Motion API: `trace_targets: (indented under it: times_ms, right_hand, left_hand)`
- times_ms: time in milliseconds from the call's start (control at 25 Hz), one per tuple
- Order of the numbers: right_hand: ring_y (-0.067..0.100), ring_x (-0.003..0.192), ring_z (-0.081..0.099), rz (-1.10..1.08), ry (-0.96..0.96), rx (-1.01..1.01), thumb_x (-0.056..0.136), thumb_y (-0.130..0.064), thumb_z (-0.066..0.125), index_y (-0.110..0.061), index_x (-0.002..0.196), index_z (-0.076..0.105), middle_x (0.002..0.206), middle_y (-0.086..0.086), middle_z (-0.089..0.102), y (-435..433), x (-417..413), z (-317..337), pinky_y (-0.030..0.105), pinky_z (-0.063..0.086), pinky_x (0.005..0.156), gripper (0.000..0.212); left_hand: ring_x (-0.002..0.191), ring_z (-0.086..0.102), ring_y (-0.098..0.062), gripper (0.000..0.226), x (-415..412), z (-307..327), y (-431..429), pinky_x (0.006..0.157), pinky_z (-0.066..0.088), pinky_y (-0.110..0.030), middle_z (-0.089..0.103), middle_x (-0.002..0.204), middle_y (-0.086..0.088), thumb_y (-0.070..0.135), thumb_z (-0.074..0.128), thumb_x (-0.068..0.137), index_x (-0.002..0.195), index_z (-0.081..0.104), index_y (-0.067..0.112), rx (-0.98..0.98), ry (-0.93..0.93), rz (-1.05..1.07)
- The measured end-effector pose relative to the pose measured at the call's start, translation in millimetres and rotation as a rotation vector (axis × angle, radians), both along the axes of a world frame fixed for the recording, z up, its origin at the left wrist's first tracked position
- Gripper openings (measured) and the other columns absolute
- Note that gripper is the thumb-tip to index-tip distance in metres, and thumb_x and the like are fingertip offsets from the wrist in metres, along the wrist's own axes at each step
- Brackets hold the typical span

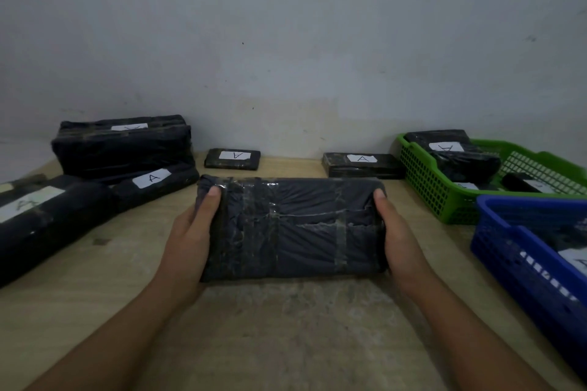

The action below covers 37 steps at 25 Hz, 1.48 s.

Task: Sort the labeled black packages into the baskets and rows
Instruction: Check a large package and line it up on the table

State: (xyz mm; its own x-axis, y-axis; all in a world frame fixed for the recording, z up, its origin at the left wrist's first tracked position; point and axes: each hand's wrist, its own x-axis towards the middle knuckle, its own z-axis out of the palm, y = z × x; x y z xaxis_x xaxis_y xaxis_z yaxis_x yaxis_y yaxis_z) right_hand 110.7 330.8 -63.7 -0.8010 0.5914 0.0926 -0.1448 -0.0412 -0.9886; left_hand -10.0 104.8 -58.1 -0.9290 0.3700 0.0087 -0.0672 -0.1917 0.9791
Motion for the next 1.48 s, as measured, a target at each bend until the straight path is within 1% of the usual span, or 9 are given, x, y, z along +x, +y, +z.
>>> trace_targets:
  times_ms: [200, 520, 760, 920, 1040, 1160, 1280, 1360, 1480]
  right_hand:
    - [0.027, 0.105, 0.07, -0.019, -0.064, -0.111, 0.096, -0.05, 0.046, -0.019, 0.112, 0.072, 0.11, 0.009, 0.074, -2, -3, -4, 0.049, 0.046, 0.104, 0.043]
    - [0.025, 0.091, 0.073, -0.199, -0.139, -0.047, 0.091, -0.049, 0.054, -0.036, 0.071, 0.079, 0.085, 0.002, 0.078, 0, -1, 3, 0.044, 0.053, 0.094, 0.034]
    - [0.032, 0.088, 0.074, -0.178, -0.177, -0.262, 0.086, -0.051, 0.061, -0.018, 0.103, 0.074, 0.096, 0.013, 0.077, 10, 4, 9, 0.055, 0.055, 0.088, 0.04]
    - [0.032, 0.086, 0.074, 0.032, -0.15, -0.459, 0.092, -0.041, 0.052, -0.017, 0.12, 0.066, 0.106, 0.014, 0.075, 18, 11, 13, 0.046, 0.06, 0.07, 0.039]
    - [0.032, 0.075, 0.074, 0.182, -0.01, -0.474, 0.084, -0.021, 0.044, -0.011, 0.13, 0.055, 0.11, 0.017, 0.071, 22, 19, 19, 0.043, 0.06, 0.049, 0.049]
    - [0.028, 0.072, 0.073, 0.207, 0.062, -0.412, 0.087, -0.002, 0.04, -0.017, 0.137, 0.049, 0.118, 0.016, 0.066, 21, 20, 22, 0.033, 0.058, 0.043, 0.053]
    - [0.023, 0.063, 0.071, 0.158, 0.057, -0.368, 0.094, 0.001, 0.036, -0.027, 0.139, 0.048, 0.117, 0.012, 0.067, 18, 16, 20, 0.03, 0.055, 0.038, 0.054]
    - [0.02, 0.06, 0.069, 0.148, 0.076, -0.348, 0.096, -0.004, 0.037, -0.029, 0.138, 0.05, 0.119, 0.01, 0.066, 15, 15, 18, 0.028, 0.053, 0.035, 0.051]
    - [0.018, 0.067, 0.066, 0.061, 0.025, -0.209, 0.097, -0.013, 0.036, -0.023, 0.127, 0.062, 0.125, 0.015, 0.06, 13, 13, 15, 0.025, 0.049, 0.035, 0.04]
  left_hand:
    - [0.088, 0.073, -0.028, 0.042, -6, -3, -1, 0.092, 0.052, -0.048, 0.076, 0.091, -0.009, 0.051, 0.062, 0.083, 0.09, 0.076, 0.012, -0.01, -0.12, 0.014]
    - [0.094, 0.072, -0.028, 0.046, -9, -4, 2, 0.089, 0.053, -0.043, 0.074, 0.104, -0.011, 0.049, 0.06, 0.081, 0.11, 0.068, 0.014, 0.075, -0.135, -0.136]
    - [0.072, 0.07, -0.036, 0.052, -9, -9, -4, 0.049, 0.058, -0.048, 0.068, 0.112, -0.016, 0.009, 0.059, 0.077, 0.128, 0.052, 0.018, 0.14, -0.122, -0.317]
    - [0.065, 0.07, -0.042, 0.053, -10, -10, -4, 0.046, 0.058, -0.042, 0.071, 0.104, -0.019, 0.007, 0.056, 0.078, 0.13, 0.049, 0.012, 0.176, -0.122, -0.272]
    - [0.065, 0.07, -0.045, 0.039, -14, -9, -6, 0.045, 0.058, -0.037, 0.072, 0.102, -0.023, 0.006, 0.048, 0.092, 0.129, 0.049, 0.016, 0.227, -0.182, -0.25]
    - [0.061, 0.07, -0.042, 0.036, -15, -7, -7, 0.042, 0.057, -0.036, 0.07, 0.104, -0.023, 0.01, 0.044, 0.095, 0.131, 0.047, 0.017, 0.23, -0.214, -0.21]
    - [0.067, 0.072, -0.034, 0.043, -15, -6, -2, 0.048, 0.059, -0.044, 0.064, 0.115, -0.009, 0.014, 0.04, 0.098, 0.137, 0.042, 0.032, 0.239, -0.163, -0.164]
    - [0.083, 0.073, -0.029, 0.045, -14, -8, 0, 0.054, 0.061, -0.043, 0.059, 0.123, -0.006, 0.03, 0.054, 0.094, 0.137, 0.043, 0.036, 0.304, -0.136, -0.2]
    - [0.112, 0.063, -0.029, 0.106, -13, -17, -3, 0.084, 0.056, -0.048, 0.051, 0.135, -0.004, 0.058, 0.088, 0.046, 0.139, 0.041, 0.04, 0.13, -0.025, -0.223]
